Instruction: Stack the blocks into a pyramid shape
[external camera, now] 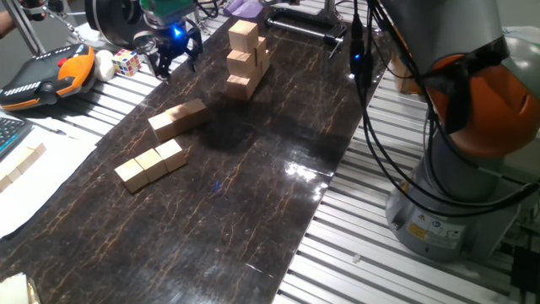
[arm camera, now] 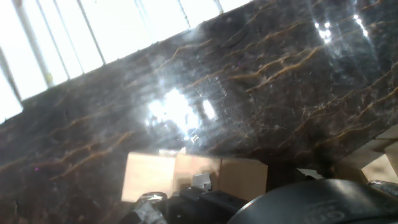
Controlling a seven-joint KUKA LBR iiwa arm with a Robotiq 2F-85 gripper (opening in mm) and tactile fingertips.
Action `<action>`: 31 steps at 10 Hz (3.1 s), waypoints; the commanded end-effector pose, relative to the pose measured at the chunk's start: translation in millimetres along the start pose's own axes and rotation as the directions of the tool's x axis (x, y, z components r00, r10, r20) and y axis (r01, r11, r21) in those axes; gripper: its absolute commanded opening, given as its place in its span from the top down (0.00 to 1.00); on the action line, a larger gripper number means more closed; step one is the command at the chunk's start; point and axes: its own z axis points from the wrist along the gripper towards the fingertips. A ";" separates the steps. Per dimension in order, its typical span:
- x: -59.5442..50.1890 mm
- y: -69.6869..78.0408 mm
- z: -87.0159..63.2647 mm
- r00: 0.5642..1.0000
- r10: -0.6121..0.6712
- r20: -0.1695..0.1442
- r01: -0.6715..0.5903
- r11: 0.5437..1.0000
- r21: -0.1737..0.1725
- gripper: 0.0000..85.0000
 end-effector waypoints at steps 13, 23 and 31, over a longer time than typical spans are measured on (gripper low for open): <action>0.0 0.1 -0.6 0.997 0.025 -0.067 -0.026 1.000 -0.008 0.18; -18.8 6.8 56.4 0.997 0.055 0.060 -0.054 0.998 -0.021 0.13; -28.2 3.8 85.0 0.991 0.079 0.109 -0.076 0.997 -0.027 0.12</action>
